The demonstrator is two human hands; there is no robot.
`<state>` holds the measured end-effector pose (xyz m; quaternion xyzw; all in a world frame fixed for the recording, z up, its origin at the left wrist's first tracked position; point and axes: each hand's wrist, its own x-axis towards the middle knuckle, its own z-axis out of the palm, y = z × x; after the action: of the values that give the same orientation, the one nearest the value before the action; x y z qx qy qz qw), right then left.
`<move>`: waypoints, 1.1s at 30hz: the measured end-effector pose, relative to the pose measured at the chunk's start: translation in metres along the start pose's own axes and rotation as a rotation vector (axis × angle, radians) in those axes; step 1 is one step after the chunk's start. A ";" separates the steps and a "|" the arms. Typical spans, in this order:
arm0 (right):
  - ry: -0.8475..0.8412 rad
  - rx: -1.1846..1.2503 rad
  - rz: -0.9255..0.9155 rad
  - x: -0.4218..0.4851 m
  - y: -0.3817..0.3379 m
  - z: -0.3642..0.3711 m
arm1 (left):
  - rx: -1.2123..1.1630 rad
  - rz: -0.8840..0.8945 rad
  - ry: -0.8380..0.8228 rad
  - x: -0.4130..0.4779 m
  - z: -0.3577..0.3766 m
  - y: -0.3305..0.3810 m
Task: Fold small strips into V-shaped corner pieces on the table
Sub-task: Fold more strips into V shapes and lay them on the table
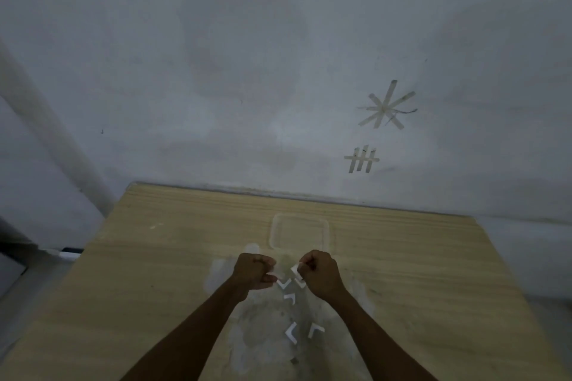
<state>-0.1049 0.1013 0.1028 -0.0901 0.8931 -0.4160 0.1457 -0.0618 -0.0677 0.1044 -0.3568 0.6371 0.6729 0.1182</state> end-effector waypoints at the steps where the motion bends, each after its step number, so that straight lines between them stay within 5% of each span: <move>1: 0.012 -0.017 0.035 -0.001 0.006 -0.002 | -0.008 -0.003 -0.007 0.000 -0.001 -0.001; 23: -0.094 0.076 0.595 -0.026 0.081 -0.022 | 0.108 -0.035 -0.094 -0.003 0.003 -0.022; 29: -0.093 0.029 0.563 -0.027 0.080 -0.023 | 0.104 -0.053 -0.088 -0.003 0.004 -0.020; 33: -0.101 0.075 0.320 -0.021 0.047 -0.014 | 0.031 -0.098 -0.104 -0.008 0.009 -0.015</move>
<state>-0.0915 0.1471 0.0786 0.0381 0.8715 -0.4152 0.2582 -0.0497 -0.0542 0.0970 -0.3501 0.6224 0.6739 0.1894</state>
